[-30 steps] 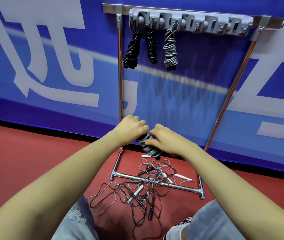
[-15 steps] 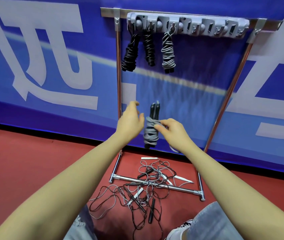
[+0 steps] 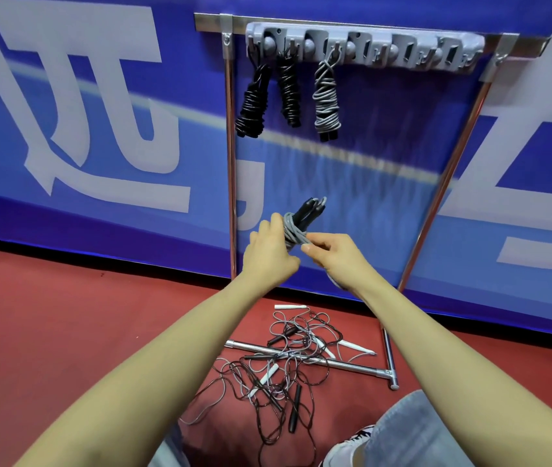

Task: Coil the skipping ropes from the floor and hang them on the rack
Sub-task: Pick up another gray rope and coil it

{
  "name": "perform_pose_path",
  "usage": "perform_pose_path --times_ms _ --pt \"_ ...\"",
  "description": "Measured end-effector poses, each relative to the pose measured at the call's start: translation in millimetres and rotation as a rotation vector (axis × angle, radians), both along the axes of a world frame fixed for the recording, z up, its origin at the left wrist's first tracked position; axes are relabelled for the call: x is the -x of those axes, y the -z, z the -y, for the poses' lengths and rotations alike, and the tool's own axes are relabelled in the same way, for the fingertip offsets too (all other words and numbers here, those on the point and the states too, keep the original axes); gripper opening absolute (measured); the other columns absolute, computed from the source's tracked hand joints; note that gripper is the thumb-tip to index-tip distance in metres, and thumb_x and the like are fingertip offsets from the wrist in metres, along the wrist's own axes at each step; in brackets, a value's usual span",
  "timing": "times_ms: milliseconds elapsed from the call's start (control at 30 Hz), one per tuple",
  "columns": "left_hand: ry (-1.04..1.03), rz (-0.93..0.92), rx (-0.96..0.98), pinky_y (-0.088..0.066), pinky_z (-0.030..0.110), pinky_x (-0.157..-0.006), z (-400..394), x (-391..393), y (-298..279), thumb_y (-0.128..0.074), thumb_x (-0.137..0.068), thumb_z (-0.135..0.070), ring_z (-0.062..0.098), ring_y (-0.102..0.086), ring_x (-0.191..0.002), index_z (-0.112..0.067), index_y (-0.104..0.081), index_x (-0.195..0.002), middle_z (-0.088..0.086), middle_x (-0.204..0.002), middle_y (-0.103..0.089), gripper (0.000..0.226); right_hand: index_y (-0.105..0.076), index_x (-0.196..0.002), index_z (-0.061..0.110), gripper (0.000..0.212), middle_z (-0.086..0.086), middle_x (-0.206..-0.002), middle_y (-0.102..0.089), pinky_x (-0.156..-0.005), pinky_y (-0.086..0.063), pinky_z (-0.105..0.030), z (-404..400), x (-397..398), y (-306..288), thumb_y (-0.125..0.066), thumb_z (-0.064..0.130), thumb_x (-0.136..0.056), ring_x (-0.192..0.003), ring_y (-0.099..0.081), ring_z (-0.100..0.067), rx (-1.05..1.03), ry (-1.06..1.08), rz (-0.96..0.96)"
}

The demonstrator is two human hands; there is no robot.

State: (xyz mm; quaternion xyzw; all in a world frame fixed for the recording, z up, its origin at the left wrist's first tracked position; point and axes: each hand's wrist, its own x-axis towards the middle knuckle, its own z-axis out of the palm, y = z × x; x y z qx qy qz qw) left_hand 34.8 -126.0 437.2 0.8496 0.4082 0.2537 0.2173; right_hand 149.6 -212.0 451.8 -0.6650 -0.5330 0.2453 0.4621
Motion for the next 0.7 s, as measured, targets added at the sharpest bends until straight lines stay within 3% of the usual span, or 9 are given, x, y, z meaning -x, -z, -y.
perform_pose_path --times_ms 67,133,200,300,367,433,533,600,700 --pt "-0.054 -0.006 -0.105 -0.039 0.037 -0.063 -4.1 2.7 -2.4 -0.062 -0.076 -0.017 0.033 -0.048 -0.091 -0.012 -0.037 -0.1 0.009 -0.099 -0.049 0.035 -0.066 -0.115 0.016 0.026 0.003 -0.065 -0.04 -0.057 -0.032 -0.017 2.0 0.7 -2.3 -0.05 0.007 -0.096 -0.053 -0.035 -0.004 0.032 -0.033 0.073" --pt "-0.057 0.025 -0.128 -0.039 0.037 -0.059 -8.0 3.4 -2.9 -0.06 -0.075 -0.013 0.037 -0.052 -0.086 -0.012 -0.035 -0.095 0.01 -0.093 -0.053 0.031 -0.064 -0.121 0.016 0.028 0.0 -0.072 -0.051 -0.067 -0.035 -0.021 3.4 1.5 -3.6 -0.05 0.01 -0.097 -0.061 -0.042 -0.004 0.028 -0.044 0.111" --pt "-0.013 0.12 -0.062 -0.039 0.038 -0.058 -8.9 3.6 -2.0 -0.062 -0.072 -0.011 0.039 -0.051 -0.08 -0.011 -0.033 -0.092 0.009 -0.084 -0.054 0.035 -0.066 -0.118 0.025 0.026 -0.014 -0.093 -0.068 -0.074 -0.042 -0.033 2.6 1.0 -4.4 -0.053 0.015 -0.097 -0.074 -0.056 -0.018 -0.021 -0.004 0.057" --pt "0.062 0.227 0.067 -0.033 0.033 -0.06 -5.1 5.4 0.4 -0.064 -0.071 -0.01 0.035 -0.048 -0.088 -0.011 -0.031 -0.092 0.008 -0.087 -0.05 0.038 -0.063 -0.111 0.039 0.024 -0.018 -0.107 -0.068 -0.086 -0.047 -0.044 1.0 -2.1 -4.5 -0.056 0.022 -0.094 -0.088 -0.057 -0.035 -0.032 0.004 0.009" --pt "0.105 0.216 0.126 -0.037 0.035 -0.068 0.9 4.8 0.4 -0.062 -0.075 -0.011 0.031 -0.041 -0.098 -0.011 -0.032 -0.094 0.007 -0.093 -0.045 0.036 -0.063 -0.109 0.04 0.022 -0.015 -0.097 -0.066 -0.083 -0.044 -0.035 1.3 -2.5 -6.3 -0.056 0.028 -0.093 -0.081 -0.053 -0.023 -0.025 -0.032 -0.016" --pt "0.093 0.134 0.107 -0.039 0.039 -0.081 3.8 3.7 -1.1 -0.062 -0.078 -0.017 0.029 -0.036 -0.103 -0.012 -0.034 -0.1 0.003 -0.1 -0.036 0.036 -0.066 -0.101 0.031 0.016 0.003 -0.074 -0.063 -0.072 -0.037 -0.021 1.7 -1.4 -8.2 -0.053 0.022 -0.096 -0.072 -0.047 -0.003 -0.025 -0.04 -0.041" --pt "0.072 0.0 -0.032 -0.039 0.041 -0.087 2.0 2.0 -4.4 -0.067 -0.082 -0.028 0.029 -0.037 -0.108 -0.008 -0.042 -0.116 0.007 -0.111 -0.036 0.047 -0.06 -0.07 0.025 0.031 0.013 -0.051 -0.041 -0.056 -0.027 -0.021 4.1 -3.9 -8.3 -0.05 0.013 -0.097 -0.053 -0.032 -0.003 -0.077 0.038 -0.1" --pt "0.112 -0.003 -0.078 -0.041 0.041 -0.086 2.1 0.7 -4.9 -0.064 -0.086 -0.023 0.031 -0.042 -0.113 -0.007 -0.039 -0.13 0.012 -0.119 -0.043 0.053 -0.063 -0.077 0.023 0.027 0.015 -0.046 -0.045 -0.053 -0.031 -0.014 6.3 -3.9 -9.5 -0.05 0.01 -0.097 -0.047 -0.04 0.001 -0.091 0.058 -0.115" --pt "0.063 -0.005 -0.104 -0.041 0.042 -0.081 11.0 -4.5 -4.9 -0.05 -0.089 -0.011 0.031 -0.044 -0.113 -0.012 -0.015 -0.148 0.012 -0.123 -0.046 0.069 -0.065 -0.092 0.012 0.017 0.022 -0.045 -0.05 -0.051 -0.034 -0.007 6.9 0.4 -14.4 -0.05 0.006 -0.097 -0.047 -0.044 0.006 -0.099 0.018 -0.118"
